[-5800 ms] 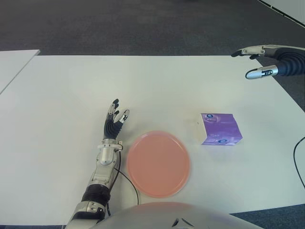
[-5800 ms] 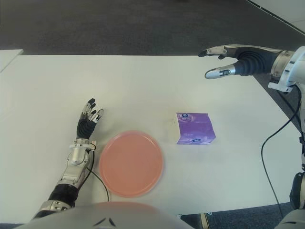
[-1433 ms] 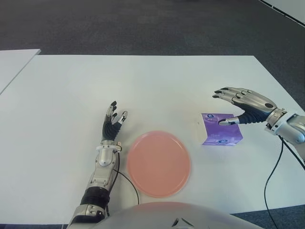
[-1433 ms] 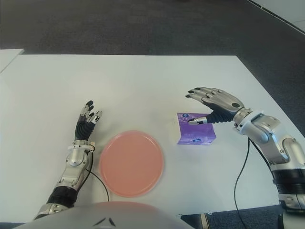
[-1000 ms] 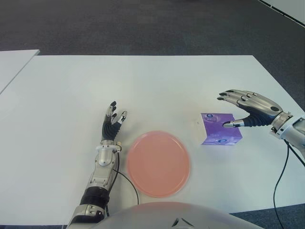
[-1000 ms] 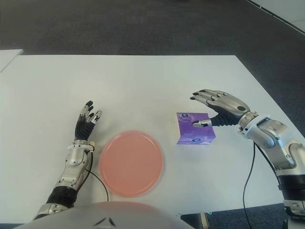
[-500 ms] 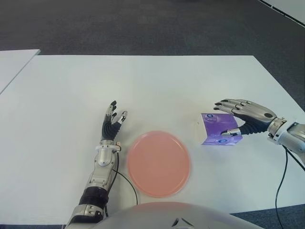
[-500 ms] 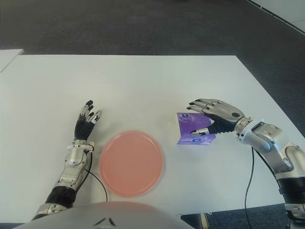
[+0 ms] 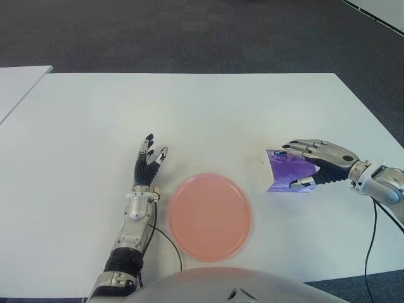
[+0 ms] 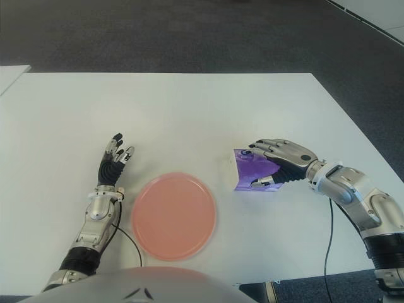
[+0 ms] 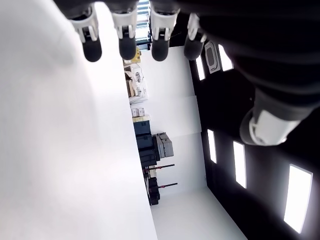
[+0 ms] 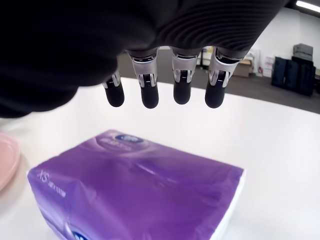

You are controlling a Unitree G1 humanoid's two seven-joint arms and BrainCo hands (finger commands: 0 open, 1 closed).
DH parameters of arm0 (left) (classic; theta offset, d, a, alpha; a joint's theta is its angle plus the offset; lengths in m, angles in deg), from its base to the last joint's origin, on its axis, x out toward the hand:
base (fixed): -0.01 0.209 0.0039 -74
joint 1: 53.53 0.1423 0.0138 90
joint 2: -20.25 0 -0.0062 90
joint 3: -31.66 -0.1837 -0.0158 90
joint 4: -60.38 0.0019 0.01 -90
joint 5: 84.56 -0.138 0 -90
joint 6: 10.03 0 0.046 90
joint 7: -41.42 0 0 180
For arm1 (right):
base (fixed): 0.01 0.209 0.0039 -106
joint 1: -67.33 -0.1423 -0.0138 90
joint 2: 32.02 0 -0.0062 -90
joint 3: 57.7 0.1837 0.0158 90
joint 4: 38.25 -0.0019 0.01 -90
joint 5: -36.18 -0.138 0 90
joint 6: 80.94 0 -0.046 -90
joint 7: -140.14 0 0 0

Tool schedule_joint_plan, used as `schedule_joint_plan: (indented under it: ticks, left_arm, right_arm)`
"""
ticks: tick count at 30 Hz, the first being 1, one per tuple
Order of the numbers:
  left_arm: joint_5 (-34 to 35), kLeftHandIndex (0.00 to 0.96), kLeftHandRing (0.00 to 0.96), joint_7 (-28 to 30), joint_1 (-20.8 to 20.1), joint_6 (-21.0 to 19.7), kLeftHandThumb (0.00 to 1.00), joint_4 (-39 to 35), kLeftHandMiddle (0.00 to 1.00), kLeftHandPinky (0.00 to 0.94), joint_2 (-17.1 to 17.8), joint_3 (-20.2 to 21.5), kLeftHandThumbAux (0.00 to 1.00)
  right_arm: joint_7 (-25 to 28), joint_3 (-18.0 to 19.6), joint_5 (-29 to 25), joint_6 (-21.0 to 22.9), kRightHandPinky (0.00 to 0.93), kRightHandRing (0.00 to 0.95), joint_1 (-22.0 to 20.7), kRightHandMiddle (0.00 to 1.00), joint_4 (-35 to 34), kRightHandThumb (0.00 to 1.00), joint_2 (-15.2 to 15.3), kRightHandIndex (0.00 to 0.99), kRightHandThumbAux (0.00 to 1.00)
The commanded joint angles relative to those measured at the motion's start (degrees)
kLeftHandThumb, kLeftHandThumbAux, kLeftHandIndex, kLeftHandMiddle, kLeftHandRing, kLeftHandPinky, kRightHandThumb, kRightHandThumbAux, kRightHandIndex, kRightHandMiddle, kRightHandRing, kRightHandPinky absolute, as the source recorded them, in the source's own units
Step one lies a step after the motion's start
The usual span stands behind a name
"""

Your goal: Put the tissue paper into the plate.

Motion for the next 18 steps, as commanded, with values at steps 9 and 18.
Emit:
schedule_joint_plan:
  ticks: [9,18]
  left_arm:
    - [-0.70,0.000,0.000,-0.16,1.07,-1.68,0.021,-0.81,0.000,0.000,0.12,0.09,0.499]
    - [-0.29,0.000,0.000,0.06,1.04,-1.71,0.029,-0.93,0.000,0.000,-0.01,0.30,0.505]
  right_arm:
    - [0.79,-3.47,1.12,-0.88,0.000,0.000,-1.03,0.000,1.26,0.282,-0.22,0.000,0.144]
    - [0.55,-5.74,1.76,-1.33,0.000,0.000,-1.98,0.000,2.52,0.280,-0.67,0.000,0.143]
